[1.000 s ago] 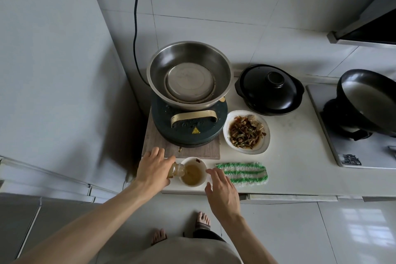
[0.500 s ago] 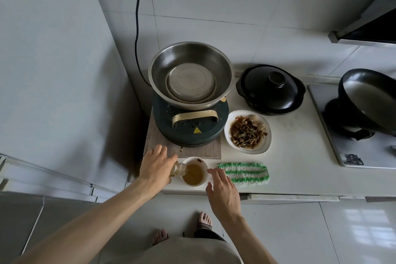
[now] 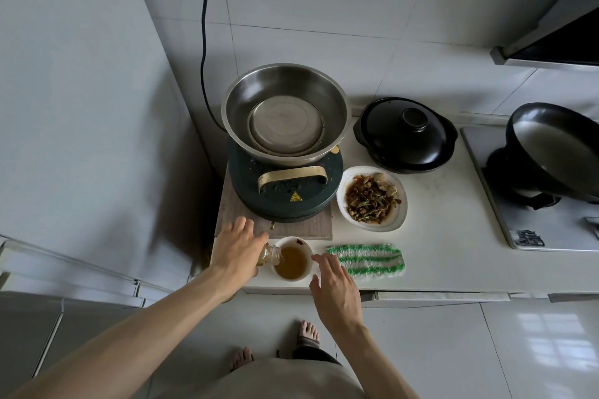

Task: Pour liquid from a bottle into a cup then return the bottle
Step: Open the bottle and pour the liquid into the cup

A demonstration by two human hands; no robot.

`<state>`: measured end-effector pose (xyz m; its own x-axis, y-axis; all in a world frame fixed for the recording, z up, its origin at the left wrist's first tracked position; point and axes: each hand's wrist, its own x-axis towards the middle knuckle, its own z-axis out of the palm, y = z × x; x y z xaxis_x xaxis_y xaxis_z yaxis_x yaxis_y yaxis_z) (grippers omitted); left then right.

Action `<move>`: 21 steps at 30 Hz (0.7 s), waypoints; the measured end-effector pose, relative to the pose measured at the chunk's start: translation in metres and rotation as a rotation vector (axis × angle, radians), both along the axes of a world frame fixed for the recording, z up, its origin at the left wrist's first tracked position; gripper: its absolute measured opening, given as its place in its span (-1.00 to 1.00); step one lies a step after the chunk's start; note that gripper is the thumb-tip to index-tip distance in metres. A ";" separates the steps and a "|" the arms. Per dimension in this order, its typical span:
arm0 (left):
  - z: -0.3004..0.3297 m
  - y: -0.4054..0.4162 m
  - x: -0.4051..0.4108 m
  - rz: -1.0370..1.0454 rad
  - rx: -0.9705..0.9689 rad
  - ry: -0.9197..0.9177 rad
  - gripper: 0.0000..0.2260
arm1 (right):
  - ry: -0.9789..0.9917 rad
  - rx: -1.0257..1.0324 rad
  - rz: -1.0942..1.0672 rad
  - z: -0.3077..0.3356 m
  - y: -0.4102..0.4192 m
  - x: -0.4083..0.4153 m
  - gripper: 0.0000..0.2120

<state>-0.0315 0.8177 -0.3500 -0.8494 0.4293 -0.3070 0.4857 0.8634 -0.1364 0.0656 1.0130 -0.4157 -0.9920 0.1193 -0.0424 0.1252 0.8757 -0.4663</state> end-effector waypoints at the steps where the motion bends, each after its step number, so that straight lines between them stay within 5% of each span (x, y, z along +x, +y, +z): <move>1: 0.000 0.000 0.000 -0.003 -0.003 0.002 -0.41 | -0.001 -0.001 0.000 0.000 0.000 0.000 -0.58; 21: 0.003 0.006 -0.005 -0.024 -0.072 0.018 -0.39 | 0.003 0.014 -0.002 0.000 -0.001 -0.001 -0.56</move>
<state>-0.0369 0.8239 -0.3471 -0.8449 0.4265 -0.3228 0.5027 0.8393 -0.2070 0.0647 1.0121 -0.4153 -0.9918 0.1219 -0.0373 0.1255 0.8817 -0.4548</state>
